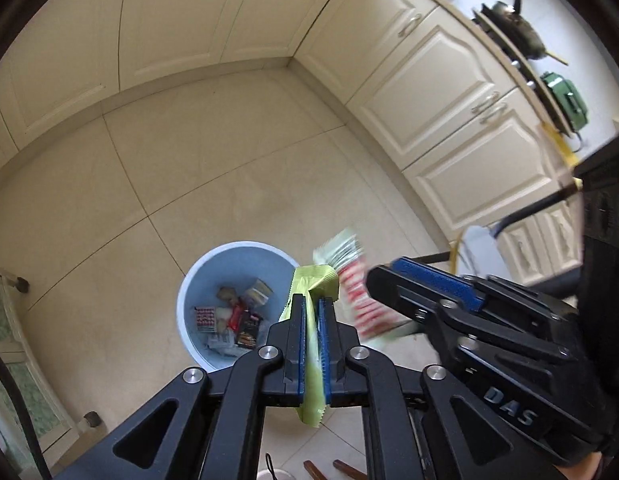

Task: Collect trash
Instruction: 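Carry the yellow-green packet and red-checkered packet over the blue bin, then withdraw both tools from the bin back toward the table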

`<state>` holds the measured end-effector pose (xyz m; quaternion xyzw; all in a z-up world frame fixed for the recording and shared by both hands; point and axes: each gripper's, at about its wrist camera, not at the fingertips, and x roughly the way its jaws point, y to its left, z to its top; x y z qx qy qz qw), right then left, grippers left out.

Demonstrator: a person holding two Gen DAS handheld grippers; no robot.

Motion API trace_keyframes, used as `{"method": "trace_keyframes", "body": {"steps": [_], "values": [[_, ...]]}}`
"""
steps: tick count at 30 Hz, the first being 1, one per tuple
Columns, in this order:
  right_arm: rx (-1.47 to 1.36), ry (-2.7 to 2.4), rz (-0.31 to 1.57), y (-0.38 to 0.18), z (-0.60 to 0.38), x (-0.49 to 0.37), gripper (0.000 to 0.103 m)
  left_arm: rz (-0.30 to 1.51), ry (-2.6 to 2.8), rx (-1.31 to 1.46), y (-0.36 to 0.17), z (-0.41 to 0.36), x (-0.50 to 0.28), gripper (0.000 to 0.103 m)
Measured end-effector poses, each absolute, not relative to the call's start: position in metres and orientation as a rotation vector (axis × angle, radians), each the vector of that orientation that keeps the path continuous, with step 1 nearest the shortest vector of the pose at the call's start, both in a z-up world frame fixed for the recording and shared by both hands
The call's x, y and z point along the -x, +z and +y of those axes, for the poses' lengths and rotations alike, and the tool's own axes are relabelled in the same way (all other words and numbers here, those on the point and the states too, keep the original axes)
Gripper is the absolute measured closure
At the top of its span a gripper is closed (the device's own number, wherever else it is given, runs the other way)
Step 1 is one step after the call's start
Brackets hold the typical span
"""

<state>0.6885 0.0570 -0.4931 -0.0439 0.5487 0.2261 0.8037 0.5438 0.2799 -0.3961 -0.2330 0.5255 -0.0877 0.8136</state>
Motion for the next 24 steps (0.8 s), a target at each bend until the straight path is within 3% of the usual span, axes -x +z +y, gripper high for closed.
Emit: {"method": "trace_keyframes", "body": {"steps": [9, 12, 17, 21, 24], "values": [[0.062, 0.432, 1.135, -0.484, 0.039, -0.697, 0.067, 1.133, -0.124, 0.521, -0.399, 0.285, -0.554, 0.078], [0.081, 0.391, 1.082, -0.459, 0.039, -0.686, 0.06, 1.111, -0.119, 0.519, -0.379, 0.279, -0.542, 0.059], [0.07, 0.395, 0.967, -0.401, 0.032, -0.655, 0.054, 0.981, -0.092, 0.473, -0.316, 0.273, -0.498, 0.058], [0.069, 0.389, 0.851, -0.345, 0.016, -0.617, 0.046, 0.83, -0.051, 0.354, -0.244, 0.244, -0.455, 0.047], [0.055, 0.374, 0.752, -0.298, -0.006, -0.581, 0.039, 0.715, -0.019, 0.287, -0.198, 0.22, -0.419, 0.045]]}}
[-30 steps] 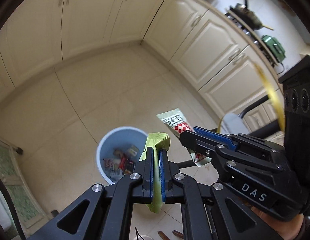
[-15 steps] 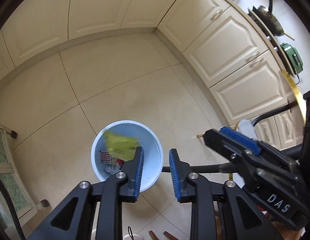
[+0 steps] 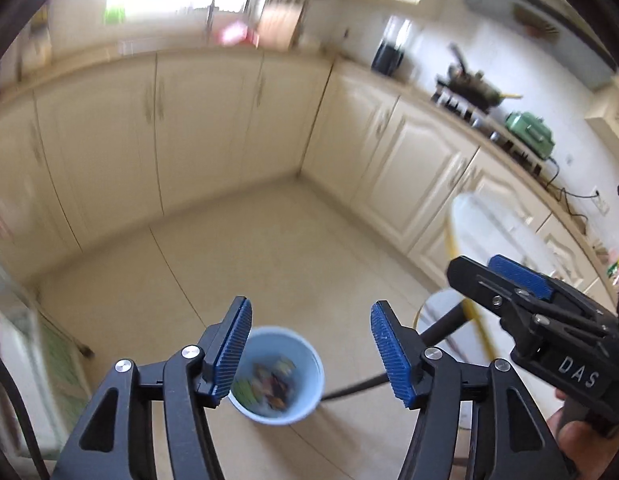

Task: Collect trash
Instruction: 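Withdraw both tools from the bin back toward the table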

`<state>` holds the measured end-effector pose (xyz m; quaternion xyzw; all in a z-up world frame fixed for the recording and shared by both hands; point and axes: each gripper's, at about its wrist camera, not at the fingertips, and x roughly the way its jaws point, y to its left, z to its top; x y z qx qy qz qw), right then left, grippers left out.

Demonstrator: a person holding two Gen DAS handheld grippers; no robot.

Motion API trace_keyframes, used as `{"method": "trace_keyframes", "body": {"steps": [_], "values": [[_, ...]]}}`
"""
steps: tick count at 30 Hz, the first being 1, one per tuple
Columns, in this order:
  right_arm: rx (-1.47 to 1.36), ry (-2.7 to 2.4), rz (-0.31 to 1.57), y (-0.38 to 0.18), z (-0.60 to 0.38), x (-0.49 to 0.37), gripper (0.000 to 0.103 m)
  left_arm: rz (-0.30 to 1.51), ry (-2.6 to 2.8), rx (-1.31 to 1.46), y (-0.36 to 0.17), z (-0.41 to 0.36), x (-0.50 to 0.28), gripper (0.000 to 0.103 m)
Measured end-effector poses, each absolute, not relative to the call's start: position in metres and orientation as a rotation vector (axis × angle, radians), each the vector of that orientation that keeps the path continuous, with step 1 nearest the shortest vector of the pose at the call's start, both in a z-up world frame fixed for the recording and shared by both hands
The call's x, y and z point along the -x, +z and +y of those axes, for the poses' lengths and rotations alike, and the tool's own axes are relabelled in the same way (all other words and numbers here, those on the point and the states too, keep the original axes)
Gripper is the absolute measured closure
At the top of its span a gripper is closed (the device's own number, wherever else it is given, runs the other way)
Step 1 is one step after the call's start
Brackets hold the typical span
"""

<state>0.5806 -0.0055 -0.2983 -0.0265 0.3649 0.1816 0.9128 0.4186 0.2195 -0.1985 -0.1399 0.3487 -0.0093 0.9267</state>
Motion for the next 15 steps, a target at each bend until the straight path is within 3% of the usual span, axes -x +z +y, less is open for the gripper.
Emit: {"method": "trace_keyframes", "body": {"steps": [4, 7, 9, 10, 15], "values": [[0.045, 0.334, 0.623, -0.241, -0.033, -0.526, 0.028, 0.571, -0.009, 0.214, -0.145, 0.183, -0.364, 0.036], [0.028, 0.292, 0.509, -0.202, -0.057, -0.474, 0.025, 0.469, 0.031, 0.159, -0.113, 0.151, -0.323, 0.034], [0.029, 0.254, 0.435, -0.177, -0.072, -0.44, 0.013, 0.408, 0.038, 0.131, -0.096, 0.126, -0.298, 0.031], [0.036, 0.236, 0.397, -0.166, -0.075, -0.423, 0.008, 0.385, 0.032, 0.122, -0.09, 0.116, -0.286, 0.025], [0.039, 0.18, 0.267, -0.125, -0.104, -0.346, 0.003, 0.25, 0.032, 0.082, -0.066, 0.067, -0.227, 0.014]]}}
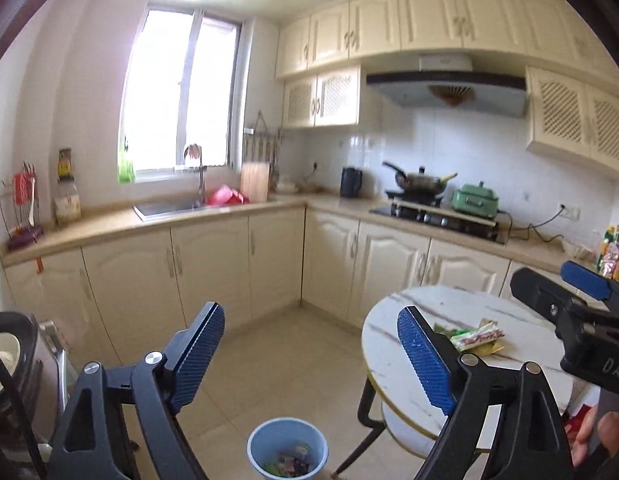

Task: Collect trash
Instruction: 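Withdraw both tools from the bin back toward the table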

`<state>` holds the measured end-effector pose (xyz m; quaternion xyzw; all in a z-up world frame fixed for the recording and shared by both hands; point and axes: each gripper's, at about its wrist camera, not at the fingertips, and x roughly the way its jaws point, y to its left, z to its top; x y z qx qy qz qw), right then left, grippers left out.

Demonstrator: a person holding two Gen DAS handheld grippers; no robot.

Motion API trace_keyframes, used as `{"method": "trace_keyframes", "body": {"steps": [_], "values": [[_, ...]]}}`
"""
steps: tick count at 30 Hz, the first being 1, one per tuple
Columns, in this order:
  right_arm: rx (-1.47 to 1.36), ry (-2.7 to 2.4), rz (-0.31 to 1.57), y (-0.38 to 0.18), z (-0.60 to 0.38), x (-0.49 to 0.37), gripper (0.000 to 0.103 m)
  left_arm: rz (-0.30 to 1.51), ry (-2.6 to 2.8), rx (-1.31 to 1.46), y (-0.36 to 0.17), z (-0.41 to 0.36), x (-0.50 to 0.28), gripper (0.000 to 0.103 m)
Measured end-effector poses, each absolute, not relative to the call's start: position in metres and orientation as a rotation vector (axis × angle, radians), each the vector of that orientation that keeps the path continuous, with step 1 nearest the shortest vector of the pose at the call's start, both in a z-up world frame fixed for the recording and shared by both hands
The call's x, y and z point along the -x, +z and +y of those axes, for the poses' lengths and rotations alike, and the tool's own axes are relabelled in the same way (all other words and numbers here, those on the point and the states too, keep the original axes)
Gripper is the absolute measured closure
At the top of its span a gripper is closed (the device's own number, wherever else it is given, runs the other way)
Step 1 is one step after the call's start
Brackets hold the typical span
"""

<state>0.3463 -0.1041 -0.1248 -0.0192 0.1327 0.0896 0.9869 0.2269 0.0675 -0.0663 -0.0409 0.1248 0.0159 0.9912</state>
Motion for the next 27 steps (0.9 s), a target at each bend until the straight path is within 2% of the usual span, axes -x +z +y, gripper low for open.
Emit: {"method": "trace_keyframes", "body": {"steps": [2, 6, 12, 19, 27], "values": [[0.033, 0.166, 0.221, -0.112, -0.114, -0.318, 0.0, 0.198, 0.034, 0.087, -0.059, 0.054, -0.204, 0.005], [0.031, 0.124, 0.137, -0.091, -0.134, -0.268, 0.0, 0.106, 0.06, 0.057, -0.058, 0.015, -0.168, 0.001], [0.037, 0.042, 0.062, -0.073, -0.155, -0.216, 0.0, 0.035, 0.033, 0.037, -0.064, -0.034, -0.136, 0.001], [0.024, 0.01, 0.029, -0.067, -0.175, -0.191, 0.0, 0.017, 0.022, 0.01, -0.11, -0.019, -0.098, 0.001], [0.005, -0.011, 0.034, -0.069, -0.188, -0.192, 0.0, 0.036, 0.01, 0.005, -0.109, -0.014, -0.098, 0.001]]}}
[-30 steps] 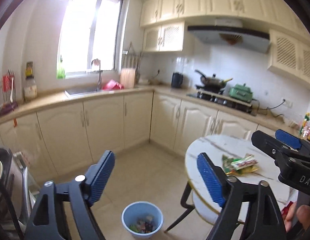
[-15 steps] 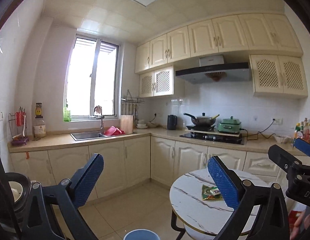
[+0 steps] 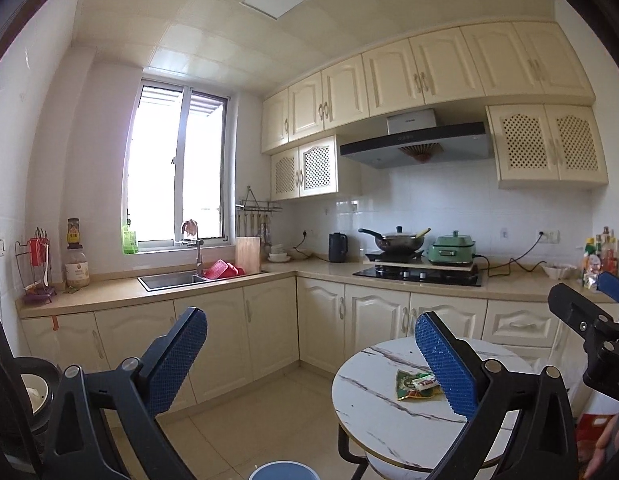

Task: Collect trash
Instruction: 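Withdraw both tools from the bin back toward the table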

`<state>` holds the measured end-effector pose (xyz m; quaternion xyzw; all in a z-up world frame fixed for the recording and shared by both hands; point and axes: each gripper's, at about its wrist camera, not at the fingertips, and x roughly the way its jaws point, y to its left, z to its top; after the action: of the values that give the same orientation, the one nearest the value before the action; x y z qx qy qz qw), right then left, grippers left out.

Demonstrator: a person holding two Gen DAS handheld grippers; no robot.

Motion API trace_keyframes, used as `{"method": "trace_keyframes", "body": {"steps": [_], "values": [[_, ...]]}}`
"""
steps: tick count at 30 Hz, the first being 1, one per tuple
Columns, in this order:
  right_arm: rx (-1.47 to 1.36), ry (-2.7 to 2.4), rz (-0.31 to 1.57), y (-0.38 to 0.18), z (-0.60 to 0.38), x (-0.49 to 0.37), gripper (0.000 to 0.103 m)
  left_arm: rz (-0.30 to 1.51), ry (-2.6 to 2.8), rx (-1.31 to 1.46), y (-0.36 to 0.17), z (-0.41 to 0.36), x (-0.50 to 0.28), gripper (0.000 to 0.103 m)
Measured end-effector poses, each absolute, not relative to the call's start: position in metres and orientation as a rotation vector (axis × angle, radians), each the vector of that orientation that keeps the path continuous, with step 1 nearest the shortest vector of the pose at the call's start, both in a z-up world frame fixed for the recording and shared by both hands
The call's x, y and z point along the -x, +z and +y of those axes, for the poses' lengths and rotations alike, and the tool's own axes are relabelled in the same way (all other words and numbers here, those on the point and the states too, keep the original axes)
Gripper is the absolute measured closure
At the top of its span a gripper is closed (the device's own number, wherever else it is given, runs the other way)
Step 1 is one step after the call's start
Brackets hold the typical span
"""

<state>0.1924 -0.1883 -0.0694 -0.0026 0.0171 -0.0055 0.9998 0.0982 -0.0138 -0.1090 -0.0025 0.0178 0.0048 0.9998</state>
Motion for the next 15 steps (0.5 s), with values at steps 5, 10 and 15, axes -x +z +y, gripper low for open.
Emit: {"method": "trace_keyframes", "body": {"steps": [5, 10, 15], "values": [[0.005, -0.024, 0.05, -0.073, -0.193, -0.199, 0.0, 0.053, -0.005, 0.006, -0.107, -0.013, -0.113, 0.001], [0.006, -0.044, 0.073, -0.081, -0.204, -0.21, 0.0, 0.103, -0.037, -0.011, -0.11, -0.017, -0.14, 0.001], [-0.017, -0.107, 0.14, -0.1, -0.234, -0.236, 0.0, 0.215, -0.106, -0.026, -0.12, -0.03, -0.187, 0.001]]}}
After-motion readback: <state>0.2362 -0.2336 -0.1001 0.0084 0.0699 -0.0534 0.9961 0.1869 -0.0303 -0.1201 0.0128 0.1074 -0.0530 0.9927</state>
